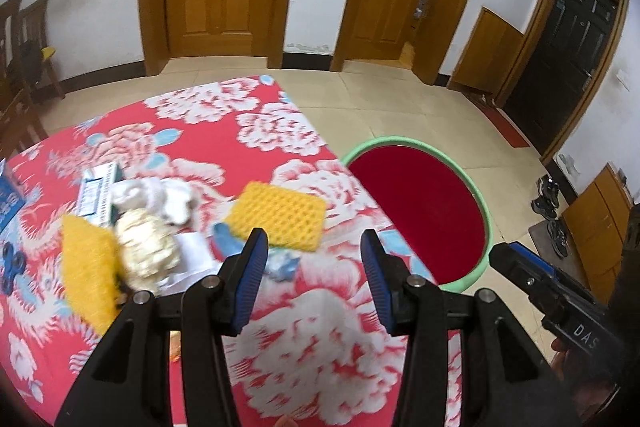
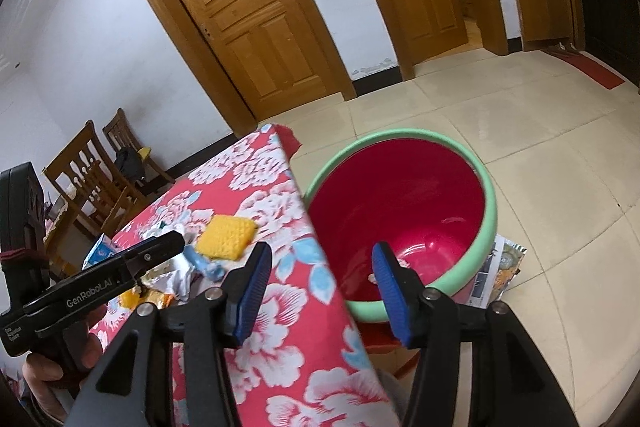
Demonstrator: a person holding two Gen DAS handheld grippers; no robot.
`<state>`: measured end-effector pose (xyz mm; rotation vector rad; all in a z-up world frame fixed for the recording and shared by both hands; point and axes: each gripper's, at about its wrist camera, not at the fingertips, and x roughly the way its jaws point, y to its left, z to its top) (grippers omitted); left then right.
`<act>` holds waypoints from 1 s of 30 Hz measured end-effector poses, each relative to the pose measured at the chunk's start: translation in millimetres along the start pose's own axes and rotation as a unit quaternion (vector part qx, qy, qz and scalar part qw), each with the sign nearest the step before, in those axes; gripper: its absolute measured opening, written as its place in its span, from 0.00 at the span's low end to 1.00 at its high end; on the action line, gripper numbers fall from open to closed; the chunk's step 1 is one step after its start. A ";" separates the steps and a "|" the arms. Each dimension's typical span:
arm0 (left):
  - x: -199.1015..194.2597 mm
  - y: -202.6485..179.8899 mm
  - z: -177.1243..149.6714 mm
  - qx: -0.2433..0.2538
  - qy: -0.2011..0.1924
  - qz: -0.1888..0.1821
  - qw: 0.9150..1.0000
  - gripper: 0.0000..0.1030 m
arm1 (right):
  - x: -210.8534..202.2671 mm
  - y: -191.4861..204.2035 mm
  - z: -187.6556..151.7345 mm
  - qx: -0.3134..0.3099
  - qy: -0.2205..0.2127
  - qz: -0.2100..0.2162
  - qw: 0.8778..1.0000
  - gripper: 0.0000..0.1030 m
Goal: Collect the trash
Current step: 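Grasp the large yellow foam net with the left gripper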
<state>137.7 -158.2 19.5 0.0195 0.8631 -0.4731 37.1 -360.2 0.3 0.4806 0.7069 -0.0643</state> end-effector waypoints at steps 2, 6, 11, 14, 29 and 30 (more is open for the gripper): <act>-4.6 8.3 -2.4 -0.006 -0.001 0.007 1.000 0.47 | 1.6 5.7 -1.8 -0.003 0.003 0.003 1.000 0.54; -13.9 27.5 -6.8 -0.020 -0.005 0.020 1.000 0.47 | 3.7 16.2 -5.0 -0.011 0.011 0.010 1.000 0.55; -25.8 48.9 -12.5 -0.032 -0.014 0.038 0.999 0.47 | 7.7 29.8 -8.4 -0.021 0.019 0.017 0.999 0.55; -32.6 63.2 -15.9 -0.040 -0.020 0.053 0.998 0.47 | 11.5 37.1 -10.6 -0.026 0.025 0.021 0.999 0.55; -26.1 117.8 -28.5 -0.088 -0.006 0.086 0.992 0.47 | 33.0 59.4 -17.3 -0.044 0.057 0.029 0.997 0.56; -24.3 119.1 -29.5 -0.089 -0.004 0.087 0.992 0.47 | 34.2 60.4 -17.2 -0.045 0.058 0.029 0.997 0.56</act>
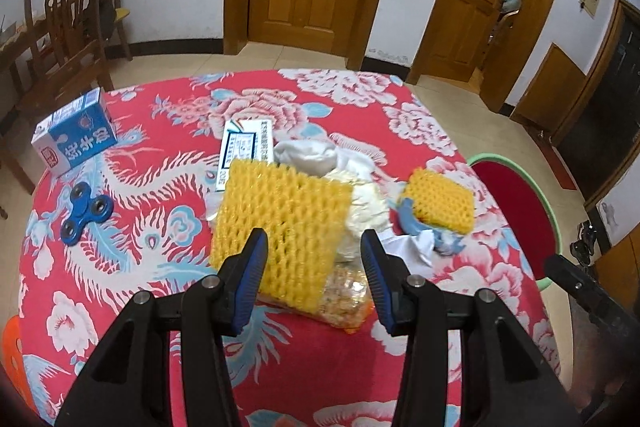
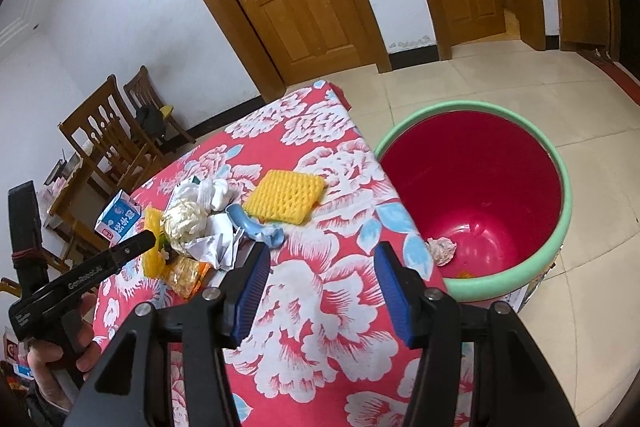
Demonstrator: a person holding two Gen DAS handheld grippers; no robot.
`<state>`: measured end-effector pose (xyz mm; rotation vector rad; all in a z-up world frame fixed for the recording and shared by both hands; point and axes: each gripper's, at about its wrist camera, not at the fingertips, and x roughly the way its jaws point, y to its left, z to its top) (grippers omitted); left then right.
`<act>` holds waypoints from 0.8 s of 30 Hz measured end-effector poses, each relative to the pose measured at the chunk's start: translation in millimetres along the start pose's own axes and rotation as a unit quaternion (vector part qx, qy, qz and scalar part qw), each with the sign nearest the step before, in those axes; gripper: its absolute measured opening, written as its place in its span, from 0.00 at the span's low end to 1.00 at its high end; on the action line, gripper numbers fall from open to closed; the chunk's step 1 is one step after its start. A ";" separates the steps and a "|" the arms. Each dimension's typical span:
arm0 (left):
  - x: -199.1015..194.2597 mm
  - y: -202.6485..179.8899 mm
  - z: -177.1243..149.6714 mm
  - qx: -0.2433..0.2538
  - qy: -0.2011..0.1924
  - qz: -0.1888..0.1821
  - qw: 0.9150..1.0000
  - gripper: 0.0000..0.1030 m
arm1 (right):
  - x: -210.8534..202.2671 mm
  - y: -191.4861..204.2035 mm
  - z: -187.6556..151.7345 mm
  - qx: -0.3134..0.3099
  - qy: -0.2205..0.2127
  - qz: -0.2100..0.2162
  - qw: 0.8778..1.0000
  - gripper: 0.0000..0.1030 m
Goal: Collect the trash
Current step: 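Grasp the large yellow foam net with the left gripper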
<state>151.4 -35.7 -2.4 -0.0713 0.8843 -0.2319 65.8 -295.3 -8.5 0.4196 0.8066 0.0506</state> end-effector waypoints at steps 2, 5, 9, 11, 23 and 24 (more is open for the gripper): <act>5.7 2.3 -1.4 -0.002 0.006 0.000 1.000 0.47 | 3.3 1.6 0.9 -0.002 0.004 0.000 1.000 0.56; 13.2 5.9 -3.5 -0.007 0.013 0.003 1.000 0.47 | 8.3 3.0 2.4 -0.004 0.011 0.002 1.000 0.56; 18.1 9.2 -4.3 -0.014 0.015 0.006 1.000 0.47 | 15.3 7.3 5.4 -0.014 0.021 0.004 1.000 0.56; 19.6 13.5 -4.0 -0.024 0.015 0.002 1.000 0.47 | 18.9 10.9 7.7 -0.022 0.024 0.004 0.999 0.56; 13.4 23.2 -5.5 -0.045 0.002 -0.033 0.998 0.31 | 55.0 30.0 24.2 -0.056 0.047 0.003 0.997 0.56; 12.8 24.0 -5.8 -0.046 0.000 -0.037 0.998 0.30 | 58.8 31.0 25.7 -0.057 0.049 0.002 0.997 0.56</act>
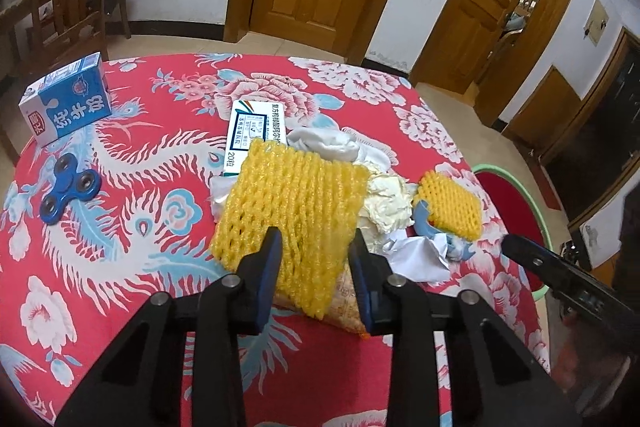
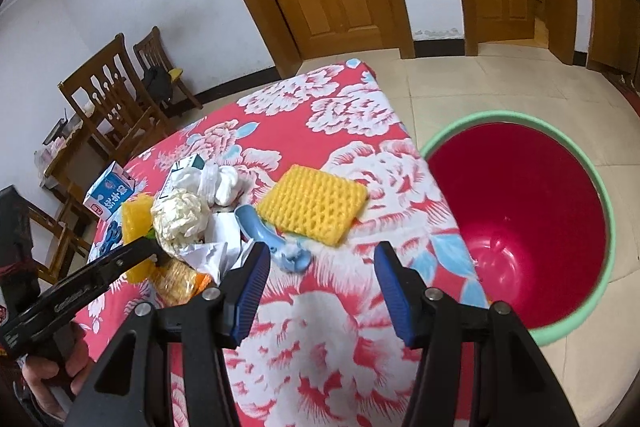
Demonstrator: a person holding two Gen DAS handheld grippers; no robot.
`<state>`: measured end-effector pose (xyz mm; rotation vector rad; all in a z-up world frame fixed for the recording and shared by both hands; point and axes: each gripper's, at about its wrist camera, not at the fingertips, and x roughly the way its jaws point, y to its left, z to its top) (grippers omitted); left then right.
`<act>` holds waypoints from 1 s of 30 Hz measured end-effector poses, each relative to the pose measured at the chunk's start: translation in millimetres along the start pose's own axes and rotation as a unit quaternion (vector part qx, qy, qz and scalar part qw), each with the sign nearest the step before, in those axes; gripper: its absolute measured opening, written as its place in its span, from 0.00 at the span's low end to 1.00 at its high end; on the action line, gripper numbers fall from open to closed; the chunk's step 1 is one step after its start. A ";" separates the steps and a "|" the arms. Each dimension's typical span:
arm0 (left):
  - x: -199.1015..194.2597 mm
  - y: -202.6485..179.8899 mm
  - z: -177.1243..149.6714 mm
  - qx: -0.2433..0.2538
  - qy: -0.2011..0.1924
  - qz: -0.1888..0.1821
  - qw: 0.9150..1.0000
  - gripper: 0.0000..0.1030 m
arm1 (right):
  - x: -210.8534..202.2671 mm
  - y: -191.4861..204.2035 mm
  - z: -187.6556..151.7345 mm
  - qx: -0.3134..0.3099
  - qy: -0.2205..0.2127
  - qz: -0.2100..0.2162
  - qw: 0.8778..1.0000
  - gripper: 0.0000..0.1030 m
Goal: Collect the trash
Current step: 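Grasp the large yellow foam net with the left gripper, then grasp the small yellow foam net with the right gripper while the left lifts its net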
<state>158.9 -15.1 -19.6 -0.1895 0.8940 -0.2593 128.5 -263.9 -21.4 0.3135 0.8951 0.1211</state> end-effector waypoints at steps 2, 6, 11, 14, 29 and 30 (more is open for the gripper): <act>-2.0 1.5 0.0 -0.003 -0.004 -0.006 1.000 0.22 | 6.4 1.7 3.3 -0.001 0.002 0.000 1.000 0.56; -5.7 4.5 0.3 -0.010 -0.009 -0.022 1.000 0.12 | 20.5 3.7 7.8 -0.001 0.008 0.001 1.000 0.56; -9.1 7.0 -0.7 -0.013 -0.012 -0.033 0.999 0.10 | 36.3 3.8 10.6 0.004 0.019 -0.002 1.000 0.55; -15.6 6.7 -0.6 -0.015 -0.019 -0.044 0.999 0.10 | 41.7 2.2 10.0 0.010 0.023 0.001 1.000 0.48; -40.9 -8.2 2.2 -0.003 -0.044 -0.057 0.997 0.10 | 28.9 6.7 2.4 -0.006 -0.007 0.019 1.000 0.08; -42.2 -9.9 2.1 -0.002 -0.045 -0.057 0.997 0.10 | 24.9 7.1 2.1 -0.008 -0.012 0.020 1.000 0.08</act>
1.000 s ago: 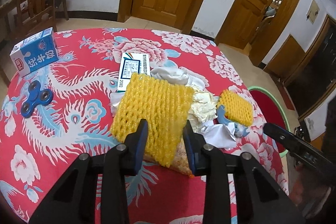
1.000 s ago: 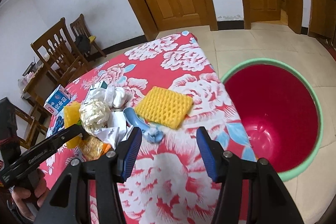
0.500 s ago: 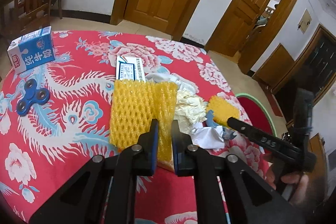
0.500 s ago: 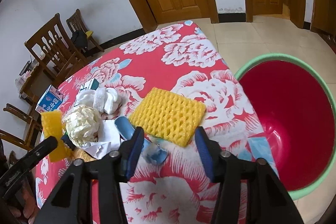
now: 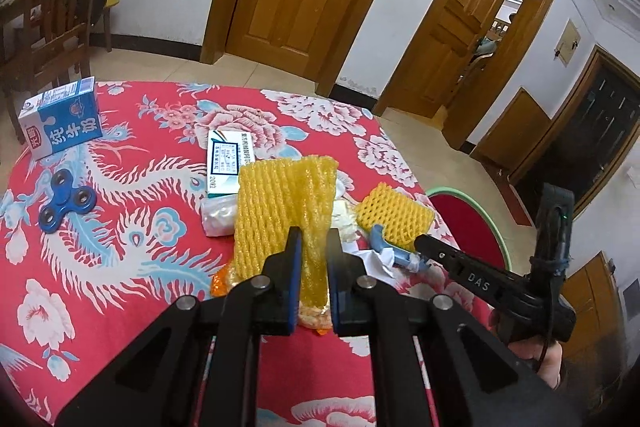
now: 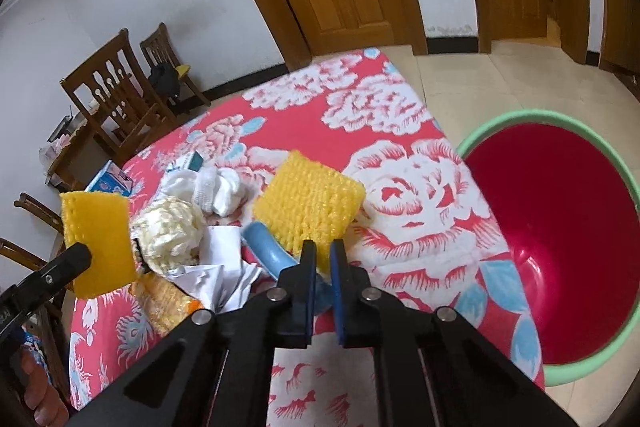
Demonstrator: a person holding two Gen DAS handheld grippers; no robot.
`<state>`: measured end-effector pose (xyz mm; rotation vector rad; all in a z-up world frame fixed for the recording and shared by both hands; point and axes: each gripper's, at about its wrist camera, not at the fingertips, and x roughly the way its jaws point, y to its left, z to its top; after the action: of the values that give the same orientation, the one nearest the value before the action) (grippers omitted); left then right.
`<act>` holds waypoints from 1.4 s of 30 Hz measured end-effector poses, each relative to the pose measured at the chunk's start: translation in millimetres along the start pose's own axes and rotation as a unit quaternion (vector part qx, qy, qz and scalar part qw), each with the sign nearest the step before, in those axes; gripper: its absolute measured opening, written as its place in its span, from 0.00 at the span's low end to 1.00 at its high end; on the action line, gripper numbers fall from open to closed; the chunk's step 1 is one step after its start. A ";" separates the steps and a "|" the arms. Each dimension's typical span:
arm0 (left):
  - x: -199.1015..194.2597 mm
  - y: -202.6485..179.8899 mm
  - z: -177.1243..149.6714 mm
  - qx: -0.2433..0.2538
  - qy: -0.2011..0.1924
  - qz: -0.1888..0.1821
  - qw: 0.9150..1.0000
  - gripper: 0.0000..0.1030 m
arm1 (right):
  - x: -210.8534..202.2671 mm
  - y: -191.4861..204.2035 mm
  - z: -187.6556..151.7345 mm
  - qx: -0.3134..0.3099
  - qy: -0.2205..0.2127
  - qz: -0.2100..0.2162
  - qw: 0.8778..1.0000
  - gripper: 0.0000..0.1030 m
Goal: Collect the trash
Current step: 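Grasp the small yellow foam net with the right gripper while the left lifts its net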
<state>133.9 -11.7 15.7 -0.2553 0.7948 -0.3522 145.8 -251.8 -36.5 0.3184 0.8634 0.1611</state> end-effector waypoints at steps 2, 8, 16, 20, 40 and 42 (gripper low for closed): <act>-1.2 -3.1 0.3 0.002 -0.001 -0.001 1.000 0.10 | -9.8 0.3 -0.4 0.000 -0.012 0.005 1.000 0.08; -1.8 -18.9 3.4 0.015 -0.003 -0.006 1.000 0.10 | -35.2 -3.3 -0.1 0.006 -0.039 0.014 0.999 0.08; 5.9 -47.2 6.2 0.045 0.004 -0.005 0.999 0.10 | -70.8 -17.0 -2.9 0.015 -0.072 0.010 0.997 0.08; 12.6 -63.2 7.5 0.060 0.008 -0.005 0.998 0.10 | -87.0 -28.4 -4.5 0.026 -0.088 0.003 0.996 0.08; 54.7 -138.9 8.1 0.129 0.029 -0.021 0.991 0.10 | -134.5 -100.0 -15.3 0.090 -0.136 -0.046 0.986 0.08; 62.6 -146.1 7.4 0.137 0.035 -0.022 0.990 0.10 | -133.0 -108.0 -16.3 0.097 -0.134 -0.049 0.985 0.08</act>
<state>148.9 -169.4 31.6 -0.0025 0.8006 -0.5094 49.1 -385.3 12.7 0.4681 0.6271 -0.0575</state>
